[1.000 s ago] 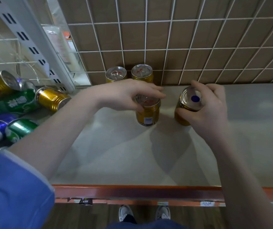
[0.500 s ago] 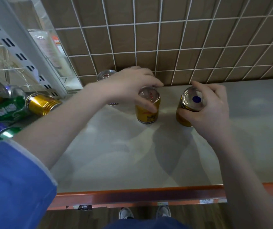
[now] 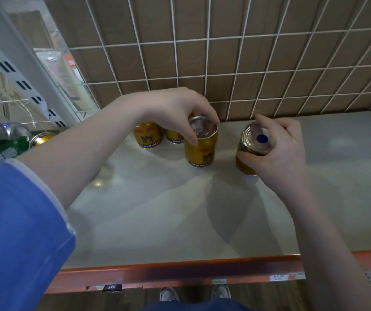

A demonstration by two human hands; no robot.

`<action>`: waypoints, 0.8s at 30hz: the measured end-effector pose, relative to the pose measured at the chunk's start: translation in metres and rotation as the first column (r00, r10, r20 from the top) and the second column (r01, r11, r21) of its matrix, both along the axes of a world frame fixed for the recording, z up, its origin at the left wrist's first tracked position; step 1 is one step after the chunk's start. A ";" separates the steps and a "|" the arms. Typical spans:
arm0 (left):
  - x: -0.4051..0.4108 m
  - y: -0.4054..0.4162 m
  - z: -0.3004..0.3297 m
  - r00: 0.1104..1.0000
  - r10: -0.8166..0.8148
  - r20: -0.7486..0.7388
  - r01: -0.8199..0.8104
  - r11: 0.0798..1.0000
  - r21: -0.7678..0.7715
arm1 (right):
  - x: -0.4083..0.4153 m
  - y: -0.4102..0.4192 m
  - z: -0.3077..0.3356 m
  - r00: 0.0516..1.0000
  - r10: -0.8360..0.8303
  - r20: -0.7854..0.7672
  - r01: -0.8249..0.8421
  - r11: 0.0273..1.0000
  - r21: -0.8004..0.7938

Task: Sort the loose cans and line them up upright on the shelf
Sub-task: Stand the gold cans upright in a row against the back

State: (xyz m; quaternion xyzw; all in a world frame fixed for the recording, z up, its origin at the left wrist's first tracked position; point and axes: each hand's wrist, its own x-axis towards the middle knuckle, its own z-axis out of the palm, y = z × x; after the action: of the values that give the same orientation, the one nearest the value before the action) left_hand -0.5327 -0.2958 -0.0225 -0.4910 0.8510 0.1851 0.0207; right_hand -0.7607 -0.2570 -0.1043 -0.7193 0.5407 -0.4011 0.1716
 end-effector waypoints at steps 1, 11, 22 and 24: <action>-0.003 -0.003 0.000 1.000 0.000 -0.007 0.000 1.000 -0.015 | 0.000 0.000 0.000 1.000 0.003 0.001 -0.003 1.000 -0.001; -0.003 -0.038 0.000 0.997 0.074 -0.022 -0.075 0.995 -0.061 | -0.003 -0.005 -0.003 1.000 0.013 -0.001 -0.013 1.000 0.021; -0.012 -0.053 0.005 0.995 0.028 0.091 -0.033 0.998 0.052 | -0.004 -0.014 -0.003 1.000 0.025 0.006 -0.026 0.999 0.029; -0.014 -0.053 0.006 0.995 0.040 0.091 -0.046 0.996 0.071 | -0.005 -0.015 -0.004 1.000 0.026 0.007 -0.026 0.999 0.033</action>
State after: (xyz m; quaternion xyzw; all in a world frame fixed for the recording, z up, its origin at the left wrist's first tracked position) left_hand -0.5466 -0.3487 -0.0160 -0.5159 0.8312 0.1942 0.0729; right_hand -0.7656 -0.2723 -0.1080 -0.7219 0.5374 -0.3920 0.1905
